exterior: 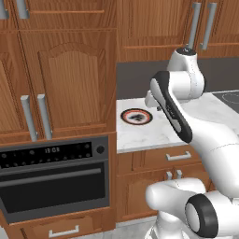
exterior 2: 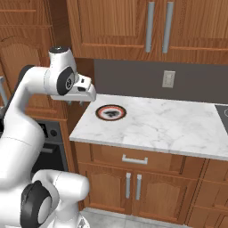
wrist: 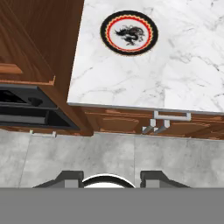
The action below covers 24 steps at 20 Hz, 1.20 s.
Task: Take the fish from the oven and place it on the plate on the counter.
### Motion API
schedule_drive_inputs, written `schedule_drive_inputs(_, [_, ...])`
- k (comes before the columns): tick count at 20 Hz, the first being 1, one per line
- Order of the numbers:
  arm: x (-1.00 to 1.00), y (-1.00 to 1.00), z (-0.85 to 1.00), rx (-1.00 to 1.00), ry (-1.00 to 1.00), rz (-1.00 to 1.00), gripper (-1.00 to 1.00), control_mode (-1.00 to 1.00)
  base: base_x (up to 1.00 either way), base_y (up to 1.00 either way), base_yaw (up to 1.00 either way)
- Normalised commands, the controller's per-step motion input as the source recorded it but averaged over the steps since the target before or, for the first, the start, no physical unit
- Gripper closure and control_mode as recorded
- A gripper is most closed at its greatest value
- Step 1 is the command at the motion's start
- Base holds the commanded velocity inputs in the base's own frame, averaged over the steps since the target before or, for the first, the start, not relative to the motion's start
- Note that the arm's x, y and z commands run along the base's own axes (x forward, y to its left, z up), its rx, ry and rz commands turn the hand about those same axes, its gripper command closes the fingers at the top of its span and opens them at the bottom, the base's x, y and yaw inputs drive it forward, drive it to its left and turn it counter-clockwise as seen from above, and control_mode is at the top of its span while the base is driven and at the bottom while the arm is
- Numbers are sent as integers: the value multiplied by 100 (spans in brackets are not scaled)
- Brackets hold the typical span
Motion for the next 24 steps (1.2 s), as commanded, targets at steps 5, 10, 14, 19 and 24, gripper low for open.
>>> schedule_drive_inputs(5, [-11,8,0,-3,-2,1,-100,-100,0,0,0])
schedule_drive_inputs(10, [-37,75,-8,-19,-1,17,-100,-100,0,0,0])
schedule_drive_inputs(14, [-26,100,-13,-28,0,25,-100,-100,0,0,0])
schedule_drive_inputs(19, [-22,100,-21,-35,0,27,-100,-100,0,0,0])
schedule_drive_inputs(24, [-21,100,-37,-33,0,27,-100,-100,0,0,0])
